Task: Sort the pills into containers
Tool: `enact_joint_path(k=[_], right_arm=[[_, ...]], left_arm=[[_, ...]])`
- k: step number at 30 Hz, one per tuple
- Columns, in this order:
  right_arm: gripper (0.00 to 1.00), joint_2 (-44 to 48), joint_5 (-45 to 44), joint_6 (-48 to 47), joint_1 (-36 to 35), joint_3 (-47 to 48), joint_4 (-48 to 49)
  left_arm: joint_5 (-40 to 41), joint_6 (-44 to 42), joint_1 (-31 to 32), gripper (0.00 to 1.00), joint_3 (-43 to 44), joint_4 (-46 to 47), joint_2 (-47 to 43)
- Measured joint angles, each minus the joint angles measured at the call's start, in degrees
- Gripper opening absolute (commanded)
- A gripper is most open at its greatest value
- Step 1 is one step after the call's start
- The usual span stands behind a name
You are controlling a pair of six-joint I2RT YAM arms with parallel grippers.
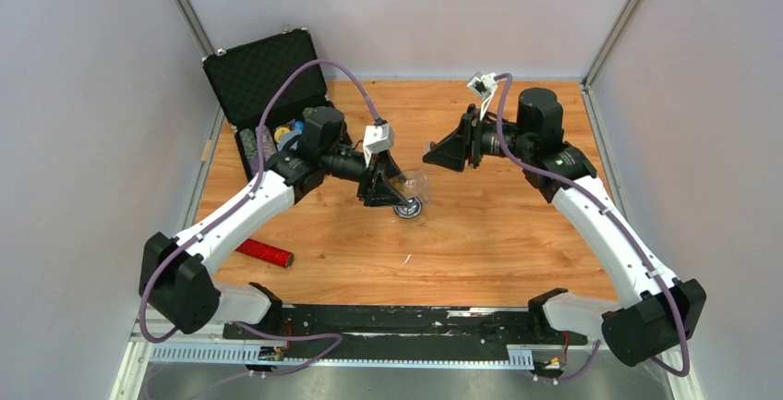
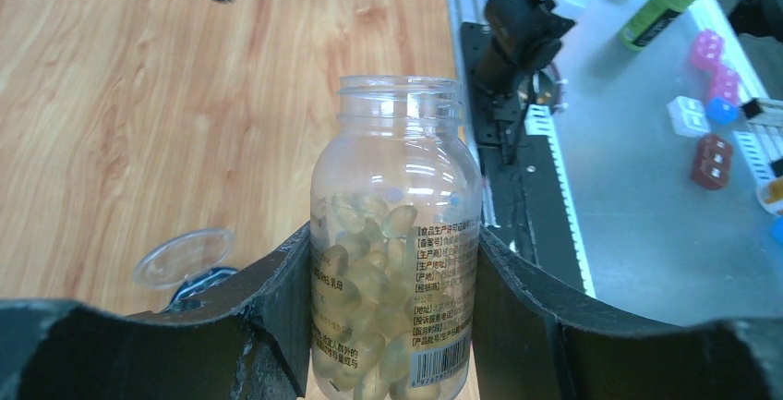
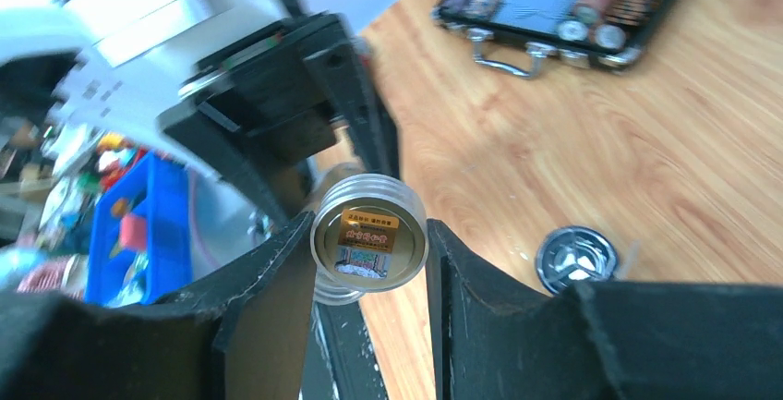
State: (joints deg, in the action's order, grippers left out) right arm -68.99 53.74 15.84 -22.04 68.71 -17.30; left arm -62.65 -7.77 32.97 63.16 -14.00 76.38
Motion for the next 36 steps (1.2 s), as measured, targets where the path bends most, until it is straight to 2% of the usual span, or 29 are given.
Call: enact_joint_path(k=[5,10,13,19,28,33,36], right_arm=[[0.06,0.0,-13.9,5.4,1.4,-0.3,-2.2],[0.04,-1.3,-28.9,11.5,5.1,-1.4,-8.2],[0.00,-5.3,-36.4,13.7,6.3,-1.8,-13.1],[0.01,-15.7,-47.0,16.1,6.4,-3.8,-21.0],[0.07,-24.7,-57.3,18.2,6.2,-4.3,-23.7],[0.12,-27.4,-58.9,18.6,6.0,-5.2,-23.1],[0.19,-28.8,-59.0,18.8,6.0,-5.8,-22.4]], left_arm=[[7.1,-0.5,0.0,0.00,-0.6,-0.4,-0.8],[14.7,-1.0,0.0,0.00,-4.4,-0.3,-3.9],[18.7,-1.3,0.1,0.00,-6.5,-0.5,-5.1],[24.0,-1.3,0.8,0.01,-10.6,-0.4,-6.7],[26.3,1.1,1.2,0.01,-14.3,0.4,-6.7],[26.4,2.3,1.3,0.00,-15.0,2.3,-6.0],[26.3,2.6,1.4,0.01,-15.2,2.7,-4.6]])
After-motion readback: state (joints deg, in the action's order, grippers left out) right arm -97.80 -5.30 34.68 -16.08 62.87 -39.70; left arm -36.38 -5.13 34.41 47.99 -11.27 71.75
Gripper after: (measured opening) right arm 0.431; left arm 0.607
